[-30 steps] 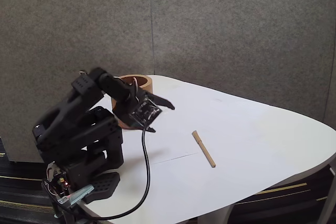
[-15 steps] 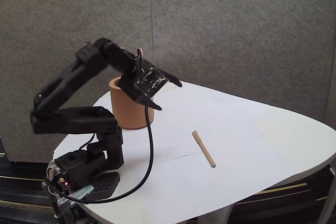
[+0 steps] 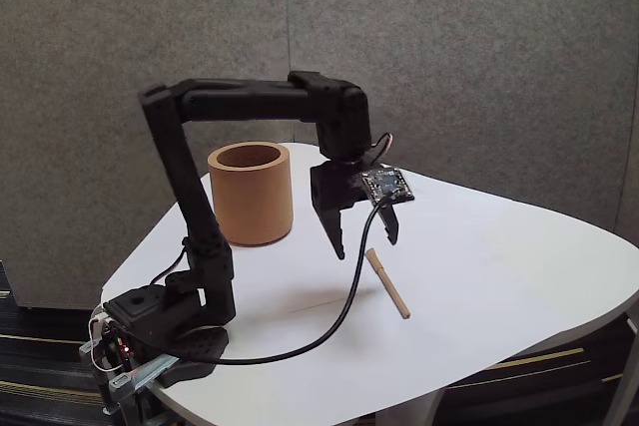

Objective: Grab the pen and put it in the pen holder.

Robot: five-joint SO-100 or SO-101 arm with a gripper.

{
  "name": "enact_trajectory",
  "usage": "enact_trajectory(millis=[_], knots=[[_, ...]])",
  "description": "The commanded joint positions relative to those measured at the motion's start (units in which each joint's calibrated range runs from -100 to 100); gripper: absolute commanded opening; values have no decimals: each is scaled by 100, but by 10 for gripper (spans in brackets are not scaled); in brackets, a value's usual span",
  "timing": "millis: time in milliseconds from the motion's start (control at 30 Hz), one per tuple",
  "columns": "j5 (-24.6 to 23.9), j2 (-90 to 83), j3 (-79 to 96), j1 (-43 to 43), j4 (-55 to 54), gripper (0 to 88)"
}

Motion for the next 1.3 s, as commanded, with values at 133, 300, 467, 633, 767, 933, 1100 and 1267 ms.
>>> enact_trajectory(millis=[133, 300, 467, 633, 767, 933, 1100, 1267], knots=[[-18, 954, -1146, 240, -17, 346], [-3, 1328, -1327, 247, 42, 346], [24, 1499, -1381, 247, -8, 346], [29, 1515, -1372, 210, -25, 346], [29, 1759, -1399, 181, 17, 346], [29, 2101, -1616, 181, 51, 346], [29, 2101, -1616, 196, 42, 346], [29, 2052, -1516, 174, 17, 346]])
